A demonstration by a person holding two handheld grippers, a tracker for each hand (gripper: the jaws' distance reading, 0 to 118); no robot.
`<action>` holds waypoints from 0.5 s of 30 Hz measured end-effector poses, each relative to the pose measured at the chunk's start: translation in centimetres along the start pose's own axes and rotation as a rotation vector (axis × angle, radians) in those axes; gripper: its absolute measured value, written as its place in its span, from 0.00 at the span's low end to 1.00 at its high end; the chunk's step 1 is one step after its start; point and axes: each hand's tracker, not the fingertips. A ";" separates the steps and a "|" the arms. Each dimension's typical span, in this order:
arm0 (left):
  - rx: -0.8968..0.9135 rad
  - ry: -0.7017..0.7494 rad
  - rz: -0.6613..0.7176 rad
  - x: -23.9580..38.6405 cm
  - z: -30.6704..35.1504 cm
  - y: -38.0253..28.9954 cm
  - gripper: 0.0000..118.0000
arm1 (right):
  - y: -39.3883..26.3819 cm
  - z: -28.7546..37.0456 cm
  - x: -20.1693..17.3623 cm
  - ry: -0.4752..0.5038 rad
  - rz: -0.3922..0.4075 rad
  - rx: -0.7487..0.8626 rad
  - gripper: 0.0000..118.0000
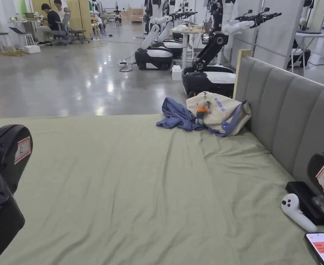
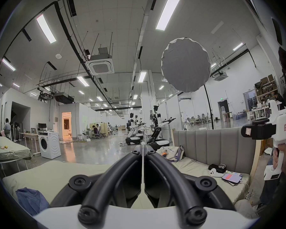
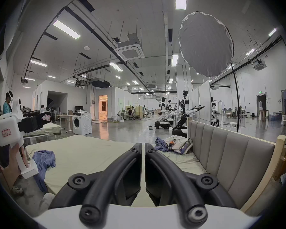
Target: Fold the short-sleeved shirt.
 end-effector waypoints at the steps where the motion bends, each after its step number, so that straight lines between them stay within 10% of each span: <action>1: -0.001 -0.003 -0.002 0.1 0.0 0.0 0.02 | 0.0 0.0 0.0 0.000 -0.002 0.001 0.04; 15: -0.036 -0.015 -0.005 0.2 -0.6 -0.3 0.02 | -0.1 -0.2 0.3 0.007 -0.015 -0.007 0.04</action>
